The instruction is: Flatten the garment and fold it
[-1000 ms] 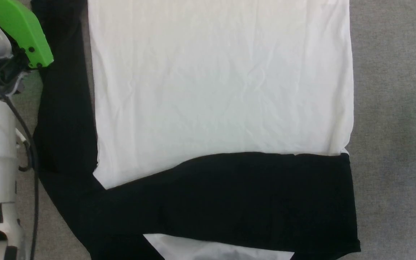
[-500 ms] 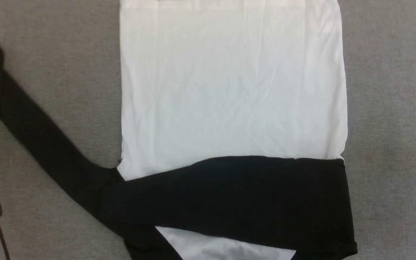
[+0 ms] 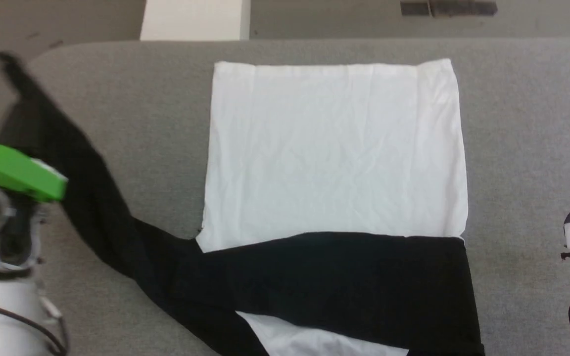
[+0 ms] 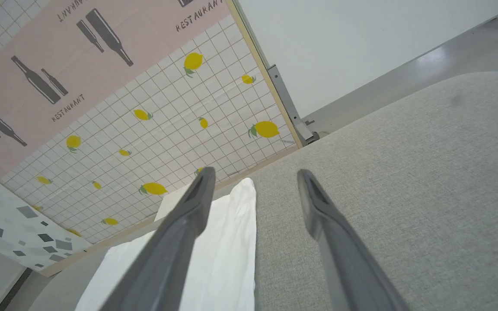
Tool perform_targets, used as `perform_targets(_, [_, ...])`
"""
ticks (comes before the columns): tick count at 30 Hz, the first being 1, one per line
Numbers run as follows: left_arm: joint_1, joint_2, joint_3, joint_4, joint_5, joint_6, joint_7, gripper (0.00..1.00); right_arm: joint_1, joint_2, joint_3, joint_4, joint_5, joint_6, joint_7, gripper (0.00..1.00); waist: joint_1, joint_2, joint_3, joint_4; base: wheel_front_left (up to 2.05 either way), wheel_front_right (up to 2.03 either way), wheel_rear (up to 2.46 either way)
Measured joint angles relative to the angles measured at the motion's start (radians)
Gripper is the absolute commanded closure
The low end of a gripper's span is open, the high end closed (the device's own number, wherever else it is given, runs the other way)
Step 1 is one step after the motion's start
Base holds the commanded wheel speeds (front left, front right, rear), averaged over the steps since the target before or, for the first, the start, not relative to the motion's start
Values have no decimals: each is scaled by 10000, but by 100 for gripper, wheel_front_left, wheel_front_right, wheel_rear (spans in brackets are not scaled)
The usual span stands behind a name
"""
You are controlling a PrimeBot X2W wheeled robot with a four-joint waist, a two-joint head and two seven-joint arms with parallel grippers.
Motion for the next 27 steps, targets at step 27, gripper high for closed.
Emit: perform_targets(27, [302,-2646,-9977,2345,-318,-347,924,100,380,0,360,849,504,0,-470,0,0,0,-836,-1002,0,0,0])
